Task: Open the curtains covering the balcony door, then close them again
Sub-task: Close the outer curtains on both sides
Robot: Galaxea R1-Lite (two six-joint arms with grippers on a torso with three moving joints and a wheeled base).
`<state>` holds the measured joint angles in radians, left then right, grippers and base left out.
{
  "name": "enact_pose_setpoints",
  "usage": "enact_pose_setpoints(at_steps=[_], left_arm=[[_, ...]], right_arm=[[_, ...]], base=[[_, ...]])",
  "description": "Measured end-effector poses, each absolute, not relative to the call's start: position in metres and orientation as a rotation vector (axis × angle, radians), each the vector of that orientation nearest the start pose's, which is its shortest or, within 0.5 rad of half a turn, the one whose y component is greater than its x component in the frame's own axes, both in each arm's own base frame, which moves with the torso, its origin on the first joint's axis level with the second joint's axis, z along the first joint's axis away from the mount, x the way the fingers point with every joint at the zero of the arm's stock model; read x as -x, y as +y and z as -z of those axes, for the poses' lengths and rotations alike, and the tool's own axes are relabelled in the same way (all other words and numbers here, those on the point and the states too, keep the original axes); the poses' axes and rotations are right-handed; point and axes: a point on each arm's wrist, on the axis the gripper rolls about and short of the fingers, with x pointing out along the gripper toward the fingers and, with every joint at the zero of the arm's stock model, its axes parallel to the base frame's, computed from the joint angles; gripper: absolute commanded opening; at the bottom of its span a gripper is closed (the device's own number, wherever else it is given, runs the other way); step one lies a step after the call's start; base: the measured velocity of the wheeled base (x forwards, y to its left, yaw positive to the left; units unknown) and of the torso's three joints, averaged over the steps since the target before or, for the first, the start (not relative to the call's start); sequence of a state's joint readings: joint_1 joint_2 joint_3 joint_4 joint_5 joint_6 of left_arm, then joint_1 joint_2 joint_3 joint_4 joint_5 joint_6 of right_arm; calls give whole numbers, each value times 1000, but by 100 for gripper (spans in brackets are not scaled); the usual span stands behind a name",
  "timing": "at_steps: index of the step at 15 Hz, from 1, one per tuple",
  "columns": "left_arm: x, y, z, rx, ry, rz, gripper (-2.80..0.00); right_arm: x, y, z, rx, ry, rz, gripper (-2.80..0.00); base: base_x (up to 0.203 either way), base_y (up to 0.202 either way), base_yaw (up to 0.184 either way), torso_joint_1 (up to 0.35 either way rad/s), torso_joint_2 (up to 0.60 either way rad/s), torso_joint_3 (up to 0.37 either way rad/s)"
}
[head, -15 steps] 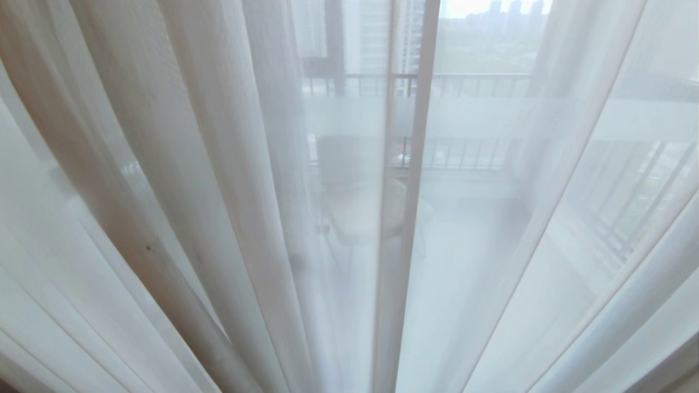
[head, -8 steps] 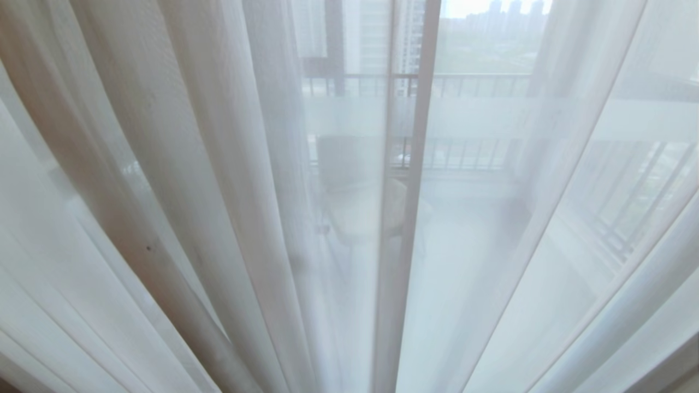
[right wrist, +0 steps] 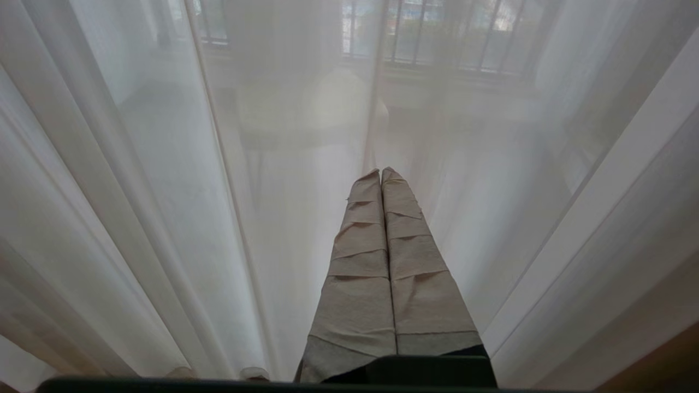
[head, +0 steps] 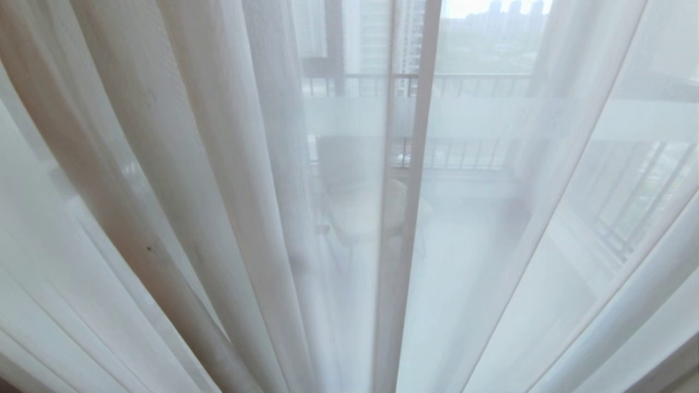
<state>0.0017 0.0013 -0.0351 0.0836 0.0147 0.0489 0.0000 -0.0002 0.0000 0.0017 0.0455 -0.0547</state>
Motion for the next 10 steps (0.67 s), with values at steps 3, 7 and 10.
enact_pose_setpoints(at_steps=[3,7,10], left_arm=[[26,0,-77,-49,50,-13,-280],[26,0,-77,-49,51,-15,-280],[26,0,-76,-49,51,-14,-280]], right_arm=[[23,1,-75,54,0,-46,-280],[23,1,-75,55,0,-46,-280],[23,1,-75,55,0,-46,-280]], base=[[0,0,0,0,0,0],[0,0,0,0,0,0],[0,0,0,0,0,0]])
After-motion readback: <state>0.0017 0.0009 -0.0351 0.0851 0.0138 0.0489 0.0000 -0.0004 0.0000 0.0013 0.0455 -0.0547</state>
